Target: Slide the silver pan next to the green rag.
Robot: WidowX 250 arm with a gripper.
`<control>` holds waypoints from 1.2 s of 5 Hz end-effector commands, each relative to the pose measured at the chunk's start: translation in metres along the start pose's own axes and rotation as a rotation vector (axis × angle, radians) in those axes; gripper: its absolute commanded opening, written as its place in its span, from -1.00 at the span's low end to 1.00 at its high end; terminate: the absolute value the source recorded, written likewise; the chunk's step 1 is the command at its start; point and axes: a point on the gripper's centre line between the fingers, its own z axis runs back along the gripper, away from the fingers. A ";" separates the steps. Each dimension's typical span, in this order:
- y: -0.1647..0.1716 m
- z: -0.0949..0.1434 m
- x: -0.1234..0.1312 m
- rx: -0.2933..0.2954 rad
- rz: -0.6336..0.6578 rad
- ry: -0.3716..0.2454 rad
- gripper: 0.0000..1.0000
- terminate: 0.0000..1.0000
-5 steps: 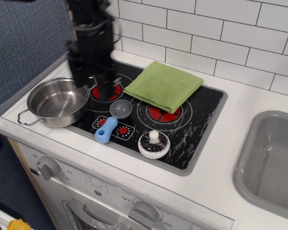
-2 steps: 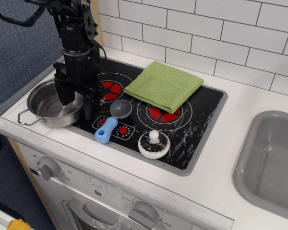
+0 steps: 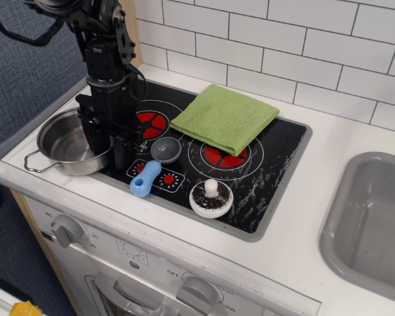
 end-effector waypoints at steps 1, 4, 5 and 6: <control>0.003 0.020 -0.003 0.005 -0.007 -0.103 -1.00 -1.00; 0.010 0.074 0.057 -0.002 0.167 -0.141 -1.00 -1.00; 0.011 0.069 0.090 -0.036 0.282 -0.114 -1.00 -1.00; 0.004 0.057 0.108 -0.027 0.319 -0.076 -1.00 -1.00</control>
